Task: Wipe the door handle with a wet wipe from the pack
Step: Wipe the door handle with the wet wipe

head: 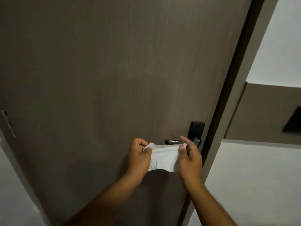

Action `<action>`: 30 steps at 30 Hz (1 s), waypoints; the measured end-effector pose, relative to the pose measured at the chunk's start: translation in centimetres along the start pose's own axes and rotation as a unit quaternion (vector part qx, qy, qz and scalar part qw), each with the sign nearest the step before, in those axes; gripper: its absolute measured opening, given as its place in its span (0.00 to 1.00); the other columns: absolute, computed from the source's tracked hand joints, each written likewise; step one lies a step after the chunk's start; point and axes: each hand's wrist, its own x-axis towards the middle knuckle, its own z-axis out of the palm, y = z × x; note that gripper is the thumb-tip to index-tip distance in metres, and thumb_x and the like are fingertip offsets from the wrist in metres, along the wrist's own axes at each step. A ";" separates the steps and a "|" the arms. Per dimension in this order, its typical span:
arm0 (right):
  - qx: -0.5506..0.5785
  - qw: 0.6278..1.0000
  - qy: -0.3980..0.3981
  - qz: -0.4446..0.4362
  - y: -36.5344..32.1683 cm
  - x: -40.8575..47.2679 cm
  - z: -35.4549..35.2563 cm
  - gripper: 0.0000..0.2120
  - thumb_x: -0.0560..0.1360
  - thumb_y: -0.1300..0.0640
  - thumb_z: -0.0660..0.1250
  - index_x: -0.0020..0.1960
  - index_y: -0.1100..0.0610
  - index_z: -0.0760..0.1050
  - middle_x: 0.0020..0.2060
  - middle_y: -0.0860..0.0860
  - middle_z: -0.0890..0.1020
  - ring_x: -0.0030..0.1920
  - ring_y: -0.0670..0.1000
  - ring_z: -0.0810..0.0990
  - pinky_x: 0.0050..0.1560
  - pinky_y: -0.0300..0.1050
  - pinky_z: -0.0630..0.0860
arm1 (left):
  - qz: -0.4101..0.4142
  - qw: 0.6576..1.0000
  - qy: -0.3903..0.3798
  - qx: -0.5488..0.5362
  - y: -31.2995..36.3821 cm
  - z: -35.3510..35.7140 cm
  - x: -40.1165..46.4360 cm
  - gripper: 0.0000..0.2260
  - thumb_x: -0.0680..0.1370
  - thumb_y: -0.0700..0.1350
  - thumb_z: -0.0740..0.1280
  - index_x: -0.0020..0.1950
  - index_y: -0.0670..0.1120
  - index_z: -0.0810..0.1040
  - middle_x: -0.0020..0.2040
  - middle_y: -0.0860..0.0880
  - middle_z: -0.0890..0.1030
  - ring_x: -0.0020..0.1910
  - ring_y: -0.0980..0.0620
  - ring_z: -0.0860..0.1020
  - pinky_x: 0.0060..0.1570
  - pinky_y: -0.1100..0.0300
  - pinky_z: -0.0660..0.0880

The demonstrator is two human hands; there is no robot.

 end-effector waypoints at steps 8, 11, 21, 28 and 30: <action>-0.086 0.994 0.061 -0.021 1.3 3.1 -2.1 0.17 0.79 0.47 0.59 0.67 0.43 0.69 0.52 0.39 0.76 0.46 0.39 0.78 0.35 0.28 0.74 | 0.069 0.990 -0.093 0.075 0.9 4.4 1.2 0.13 0.75 0.46 0.74 0.54 0.53 0.72 0.49 0.55 0.79 0.45 0.58 0.79 0.29 0.74 0.72; -0.153 0.985 0.053 -0.052 2.0 4.6 -3.5 0.21 0.77 0.43 0.58 0.67 0.47 0.71 0.60 0.48 0.78 0.54 0.44 0.76 0.52 0.38 0.74 | 0.094 0.986 -0.072 0.121 0.7 4.9 2.4 0.07 0.76 0.46 0.72 0.47 0.54 0.74 0.43 0.57 0.78 0.41 0.59 0.78 0.29 0.75 0.70; -0.311 0.940 -0.011 -0.139 4.3 8.9 -4.8 0.16 0.78 0.40 0.53 0.60 0.46 0.69 0.50 0.48 0.81 0.44 0.45 0.78 0.42 0.35 0.73 | 0.182 0.948 -0.019 0.261 -1.1 5.8 5.2 0.16 0.80 0.43 0.67 0.39 0.56 0.64 0.38 0.54 0.73 0.36 0.55 0.74 0.34 0.68 0.69; -0.421 0.897 -0.041 -0.130 5.0 8.9 -6.1 0.20 0.75 0.57 0.68 0.66 0.55 0.71 0.59 0.56 0.76 0.51 0.55 0.80 0.50 0.47 0.79 | 0.250 0.906 -0.101 0.327 -2.0 6.6 6.1 0.11 0.78 0.29 0.61 0.50 0.38 0.83 0.52 0.48 0.76 0.49 0.53 0.75 0.50 0.80 0.65; -0.419 0.901 -0.049 -0.096 5.1 9.0 -6.6 0.19 0.78 0.52 0.63 0.68 0.52 0.68 0.62 0.52 0.75 0.56 0.53 0.78 0.54 0.43 0.77 | 0.245 0.911 -0.100 0.317 -2.0 6.6 6.3 0.12 0.77 0.28 0.62 0.50 0.37 0.83 0.50 0.46 0.77 0.47 0.53 0.75 0.50 0.79 0.66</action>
